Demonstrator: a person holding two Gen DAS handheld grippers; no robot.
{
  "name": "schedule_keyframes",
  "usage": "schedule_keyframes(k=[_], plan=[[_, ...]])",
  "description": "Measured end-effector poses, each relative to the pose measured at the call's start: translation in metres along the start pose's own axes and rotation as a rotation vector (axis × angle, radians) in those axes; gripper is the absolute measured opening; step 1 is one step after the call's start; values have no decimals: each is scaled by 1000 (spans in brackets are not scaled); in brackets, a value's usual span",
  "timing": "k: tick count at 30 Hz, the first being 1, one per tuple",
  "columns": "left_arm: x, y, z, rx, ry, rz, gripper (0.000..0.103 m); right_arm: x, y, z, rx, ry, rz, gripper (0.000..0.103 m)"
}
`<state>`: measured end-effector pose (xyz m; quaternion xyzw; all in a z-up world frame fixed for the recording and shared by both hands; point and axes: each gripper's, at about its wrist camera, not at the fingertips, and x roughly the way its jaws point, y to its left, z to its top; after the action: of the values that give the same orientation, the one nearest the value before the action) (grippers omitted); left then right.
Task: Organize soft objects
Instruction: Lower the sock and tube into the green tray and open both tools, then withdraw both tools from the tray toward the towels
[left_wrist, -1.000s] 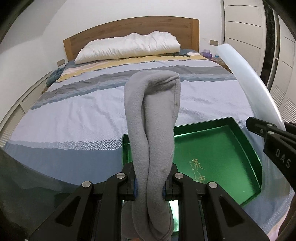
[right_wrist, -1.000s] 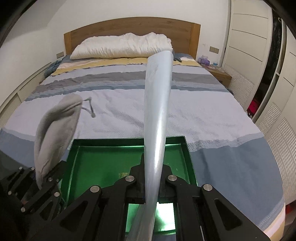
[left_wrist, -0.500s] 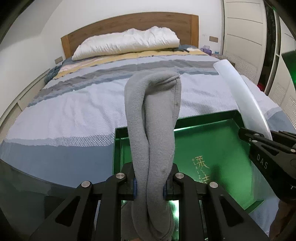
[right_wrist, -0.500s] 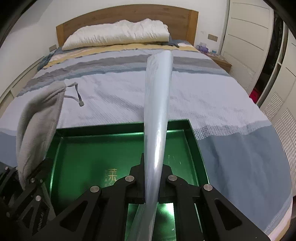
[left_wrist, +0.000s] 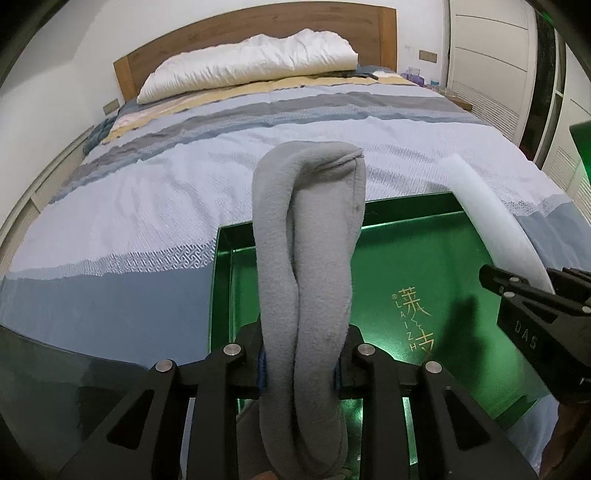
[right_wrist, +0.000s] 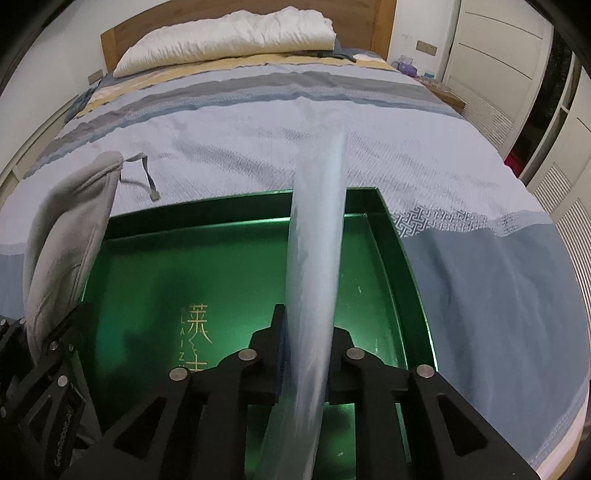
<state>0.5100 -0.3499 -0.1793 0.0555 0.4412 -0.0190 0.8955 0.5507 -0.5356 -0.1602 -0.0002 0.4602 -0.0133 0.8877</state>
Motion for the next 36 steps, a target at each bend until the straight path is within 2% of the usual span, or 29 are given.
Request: schedule_keyframes(k=[2,3,4,5,7,9,11,13,15,17,19,21,24,27,36], plan=[[3,1,0,-11,18,-8,25,5,1,2,-4,9,7,25],[4,1,0,-13,21,-9,32,8,1,0,-4,9,8,34],[5,1,0,-18,20,-12,36,9,1,1,-2,7,9,37],[5,2,1,-26,21,-17,40,9,1,1,-2,5,11,37],[7,3,1,-31,28,-20,41,11,1,2,-4,7,15,38],[9,3,1,-38,37,-25,42,14,2,2,-10,10,9,49],[8,2,0,-35,33,-27,43,13,2,2,-5,3,9,55],[7,2,1,-36,25,-33,48,11,-1,0,1,-9,12,56],[3,5,2,-48,7,-40,58,7,-1,-1,5,-20,12,61],[-2,4,4,-48,-13,-30,59,3,-1,-3,6,-28,16,65],[-5,4,6,-46,-23,-33,75,-1,-1,-4,4,-36,14,68],[-9,5,7,-51,-45,-18,85,-5,-2,-5,12,-44,5,71],[-14,7,10,-48,-61,-11,87,-14,-6,-7,28,-58,1,79],[-17,7,13,-52,-72,1,94,-23,-7,-8,30,-74,-21,81],[-31,2,14,-34,-80,35,95,-49,-6,-13,42,-106,-116,90]])
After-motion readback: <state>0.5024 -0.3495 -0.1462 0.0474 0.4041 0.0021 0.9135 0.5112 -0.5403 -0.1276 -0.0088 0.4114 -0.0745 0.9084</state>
